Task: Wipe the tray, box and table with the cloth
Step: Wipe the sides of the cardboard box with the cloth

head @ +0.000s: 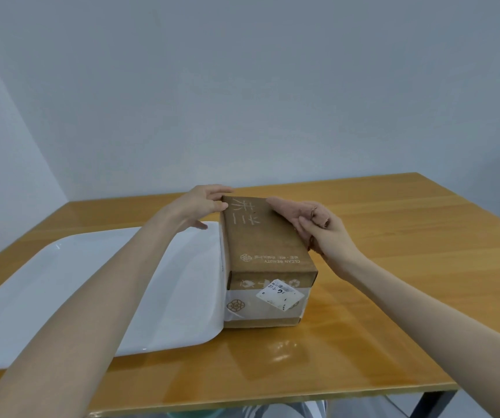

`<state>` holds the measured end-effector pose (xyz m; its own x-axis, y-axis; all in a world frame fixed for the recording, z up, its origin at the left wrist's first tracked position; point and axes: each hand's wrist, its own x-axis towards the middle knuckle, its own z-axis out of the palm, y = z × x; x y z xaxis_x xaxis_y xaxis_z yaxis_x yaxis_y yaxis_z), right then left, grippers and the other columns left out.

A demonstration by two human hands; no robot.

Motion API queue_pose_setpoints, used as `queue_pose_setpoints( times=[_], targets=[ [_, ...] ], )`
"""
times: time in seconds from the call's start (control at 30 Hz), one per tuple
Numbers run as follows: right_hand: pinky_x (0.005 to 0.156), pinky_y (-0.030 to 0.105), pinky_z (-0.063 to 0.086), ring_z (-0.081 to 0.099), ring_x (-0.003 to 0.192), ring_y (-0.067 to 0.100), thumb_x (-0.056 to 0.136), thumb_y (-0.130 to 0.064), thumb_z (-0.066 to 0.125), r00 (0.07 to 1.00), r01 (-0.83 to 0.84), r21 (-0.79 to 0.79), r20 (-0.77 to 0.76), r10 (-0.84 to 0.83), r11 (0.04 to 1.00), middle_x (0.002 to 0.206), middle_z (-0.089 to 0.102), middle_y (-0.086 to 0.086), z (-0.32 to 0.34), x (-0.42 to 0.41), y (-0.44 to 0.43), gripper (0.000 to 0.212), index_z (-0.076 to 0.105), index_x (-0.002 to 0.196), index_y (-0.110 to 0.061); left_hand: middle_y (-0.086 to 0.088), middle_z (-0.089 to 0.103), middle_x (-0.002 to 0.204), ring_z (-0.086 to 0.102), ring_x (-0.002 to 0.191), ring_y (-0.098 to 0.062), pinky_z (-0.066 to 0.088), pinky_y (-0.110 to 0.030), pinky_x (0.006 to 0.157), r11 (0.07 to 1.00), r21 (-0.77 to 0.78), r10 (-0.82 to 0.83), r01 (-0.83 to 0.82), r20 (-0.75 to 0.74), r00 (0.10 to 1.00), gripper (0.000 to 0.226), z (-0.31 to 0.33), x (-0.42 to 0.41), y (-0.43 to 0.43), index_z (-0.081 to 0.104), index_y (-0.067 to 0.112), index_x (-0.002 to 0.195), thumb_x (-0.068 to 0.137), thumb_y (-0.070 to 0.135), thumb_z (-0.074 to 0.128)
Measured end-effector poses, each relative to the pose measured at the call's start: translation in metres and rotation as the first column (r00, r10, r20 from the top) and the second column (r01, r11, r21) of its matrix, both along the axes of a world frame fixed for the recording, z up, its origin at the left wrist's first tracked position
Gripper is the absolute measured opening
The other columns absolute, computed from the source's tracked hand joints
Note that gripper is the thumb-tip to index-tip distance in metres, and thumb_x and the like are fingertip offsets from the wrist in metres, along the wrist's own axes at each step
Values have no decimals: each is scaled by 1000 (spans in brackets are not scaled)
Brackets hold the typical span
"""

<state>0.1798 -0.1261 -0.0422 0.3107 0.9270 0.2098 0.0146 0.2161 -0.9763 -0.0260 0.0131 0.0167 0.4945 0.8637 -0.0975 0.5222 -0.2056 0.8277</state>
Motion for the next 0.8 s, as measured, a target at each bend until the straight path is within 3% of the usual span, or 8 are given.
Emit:
queue_pose_setpoints(
  times=[0.1, 0.23, 0.33, 0.4, 0.5, 0.63, 0.7, 0.8],
  targets=[
    [50, 24, 43, 55, 61, 17, 96, -5, 45, 982, 40, -6, -187, -40, 999, 73, 64, 9, 9, -5, 7, 26, 62, 92, -25, 1, 47, 139, 40, 132, -17, 57, -40, 77, 999, -36, -27, 28, 32, 999, 38, 1, -2, -4, 53, 21, 133, 99, 7, 43],
    [65, 26, 54, 65, 84, 16, 97, -6, 47, 961, 12, 25, -275, -5, 1000, 95, 67, 7, 15, -18, 20, 18, 60, 98, -19, -3, 52, 132, 48, 125, -16, 59, -43, 73, 993, -110, 59, -43, 139, 989, 35, 2, -12, -5, 58, 15, 126, 97, 4, 43],
    [71, 29, 53, 64, 86, 15, 97, -6, 46, 943, -43, 75, -327, 65, 996, 99, 66, 6, 25, -38, 26, 17, 59, 96, -18, -1, 58, 123, 57, 108, -15, 57, -37, 66, 982, -151, 141, -116, 165, 976, 28, -2, -24, -10, 56, 23, 121, 93, 22, 55],
    [77, 28, 53, 64, 89, 11, 97, -5, 46, 911, -99, 97, -391, 129, 990, 99, 67, 1, 29, -55, 30, 19, 60, 96, -18, 1, 59, 116, 62, 98, -17, 54, -32, 66, 977, -158, 167, -145, 137, 976, 44, -7, -29, -16, 49, 28, 121, 83, 39, 69],
    [78, 29, 51, 63, 86, 12, 96, -5, 48, 897, -104, 67, -425, 123, 992, 94, 66, 1, 32, -71, 41, 15, 59, 102, -12, 1, 61, 109, 66, 86, -18, 53, -28, 63, 966, -174, 215, -189, 143, 966, 54, -12, -44, -21, 43, 35, 122, 78, 39, 74],
    [53, 22, 43, 55, 65, 12, 97, -7, 45, 970, -55, 8, -236, 55, 998, 71, 66, -5, 31, -74, 53, 19, 59, 86, -15, 0, 62, 111, 67, 81, -17, 55, -26, 59, 951, -232, 254, -204, 208, 945, 57, -19, -63, -19, 44, 32, 131, 81, 37, 71],
    [45, 20, 36, 48, 56, 11, 97, -10, 47, 992, -105, -57, -72, 100, 993, 67, 58, 0, 24, -75, 55, 10, 57, 97, -11, 2, 63, 106, 67, 75, -14, 54, -23, 53, 950, -234, 258, -204, 226, 940, 57, -23, -67, -19, 44, 32, 132, 81, 37, 70],
    [42, 18, 34, 44, 47, 5, 95, -10, 49, 989, -125, -85, 68, 131, 989, 66, 53, 0, 21, -74, 53, 14, 57, 107, -12, 3, 63, 108, 69, 74, -12, 54, -21, 53, 958, -225, 227, -176, 230, 946, 64, -24, -67, -18, 44, 32, 132, 77, 39, 74]
  ],
)
